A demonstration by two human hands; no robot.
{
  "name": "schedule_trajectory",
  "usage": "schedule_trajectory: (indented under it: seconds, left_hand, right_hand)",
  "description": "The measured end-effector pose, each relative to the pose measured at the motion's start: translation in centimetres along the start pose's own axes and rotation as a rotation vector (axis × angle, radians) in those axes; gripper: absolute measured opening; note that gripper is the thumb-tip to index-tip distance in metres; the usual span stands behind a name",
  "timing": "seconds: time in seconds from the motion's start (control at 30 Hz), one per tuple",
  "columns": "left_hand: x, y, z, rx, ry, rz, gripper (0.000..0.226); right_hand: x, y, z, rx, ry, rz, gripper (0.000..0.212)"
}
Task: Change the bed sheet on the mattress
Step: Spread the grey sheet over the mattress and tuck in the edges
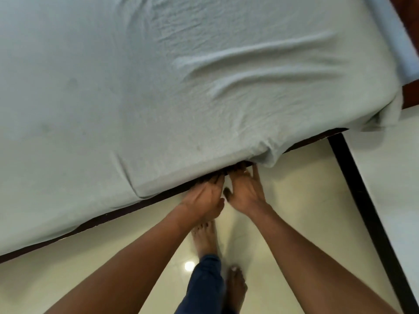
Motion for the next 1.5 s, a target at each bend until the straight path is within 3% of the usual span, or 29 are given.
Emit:
schedule_trajectory:
  seconds: [0.03,0.1,0.2,0.3,0.4,0.5,0.53,0.6,0.67,0.73,0.77,0.93,1.07,1.27,1.37,1.5]
  left_hand:
    - [0.2,0.7,0.2,0.033,-0.012,0.004,0.076]
    - [0.6,1.9,0.3,0.059,0.02,0.002,0.079]
    - [1.3,3.2,1.5,0.074,0.051,-0.029,0.08]
    - [1.0,3.7,3.5,0.08,0.039,0.046,0.076]
    - [0.3,4.8,5.6,0.122,-0.037,0.126,0.075]
    - [0.0,7.2,6.4,0.108,-0.088,0.097,0.077]
    - [-0.2,8.0,6.7,0.093,-0.101,0.08,0.077]
    - [-0.5,8.8,7.0,0.081,-0.115,0.075,0.076]
    - [-0.4,9.4,7.2,0.079,-0.122,0.106,0.073]
    - [-0.4,9.4,7.4,0.076,-0.112,0.097,0.074]
    - [-0.2,9.2,7.5,0.074,-0.092,0.072,0.076]
    - [-0.2,9.2,8.2,0.075,-0.032,0.06,0.077]
    - [-0.3,9.4,8.6,0.085,0.009,0.047,0.075]
    - [0.3,9.8,9.7,0.109,-0.015,-0.01,0.071]
    - [0.5,9.4,9.4,0.071,-0.032,0.032,0.067]
    - [0.9,9.3,9.2,0.064,-0.136,0.124,0.071]
  right_hand:
    - [-0.2,-1.2,0.5,-0.041,0.02,-0.024,0.07]
    - [-1.3,-2.8,1.6,-0.07,0.024,0.052,0.079]
    - [-2.9,-1.8,5.7,0.043,-0.096,0.19,0.075]
    - [-3.1,1.7,9.9,0.195,-0.171,0.132,0.069]
    - [-2.9,3.4,10.7,0.188,-0.09,0.16,0.053]
    - [-3.0,2.5,11.7,0.129,-0.067,0.059,0.062]
    - [-3.5,2.1,12.6,0.111,-0.011,0.036,0.059]
    - [-5.1,0.9,13.7,0.114,0.213,0.155,0.037]
    - [-6.7,0.0,15.3,0.328,0.599,0.324,0.016]
    - [-6.4,0.6,16.6,0.617,1.042,0.319,0.011]
    - [-5.9,1.4,16.7,0.665,1.141,0.282,0.013]
    - [-4.8,3.8,17.2,0.641,1.044,0.302,0.014]
    - [-3.1,3.4,21.5,0.837,0.857,0.357,0.04]
    - [-3.9,5.4,21.7,0.929,0.832,0.289,0.035]
    - [-3.8,4.2,21.1,0.895,0.923,0.258,0.027]
    - [-5.4,1.8,20.9,0.811,1.278,0.233,0.011]
Point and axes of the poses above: each hand's wrist, its own y-axis towards the middle knuckle, its own x-axis out of the palm, z = x × y, the point moved 4 cm from there along y, towards the middle knuckle
